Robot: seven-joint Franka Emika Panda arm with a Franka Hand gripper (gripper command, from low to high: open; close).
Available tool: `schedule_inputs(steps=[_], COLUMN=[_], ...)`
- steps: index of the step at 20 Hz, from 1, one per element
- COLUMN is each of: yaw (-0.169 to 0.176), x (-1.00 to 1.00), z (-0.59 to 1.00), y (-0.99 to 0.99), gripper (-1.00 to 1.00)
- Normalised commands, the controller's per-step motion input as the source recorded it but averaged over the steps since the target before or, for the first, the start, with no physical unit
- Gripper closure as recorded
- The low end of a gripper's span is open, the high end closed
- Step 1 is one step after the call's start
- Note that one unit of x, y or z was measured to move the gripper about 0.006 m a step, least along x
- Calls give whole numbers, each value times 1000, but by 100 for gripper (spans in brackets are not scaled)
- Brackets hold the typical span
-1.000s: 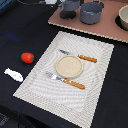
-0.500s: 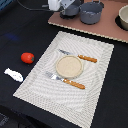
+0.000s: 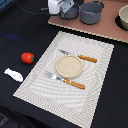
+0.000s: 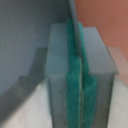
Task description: Place the pan onto the stove and place the fish and sausage into the pan.
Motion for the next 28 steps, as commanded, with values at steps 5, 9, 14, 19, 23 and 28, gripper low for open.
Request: schedule_inputs(steps=[5,9,14,19,23,28], yaw=[-6,-33,-49,-51,-7,0], x=[97,140,93,6,0,0], z=[273,725,974,517,244,143], y=[169,122,29,-543,-837,-952], gripper=[-100,-100,-100,-100,-100,-100])
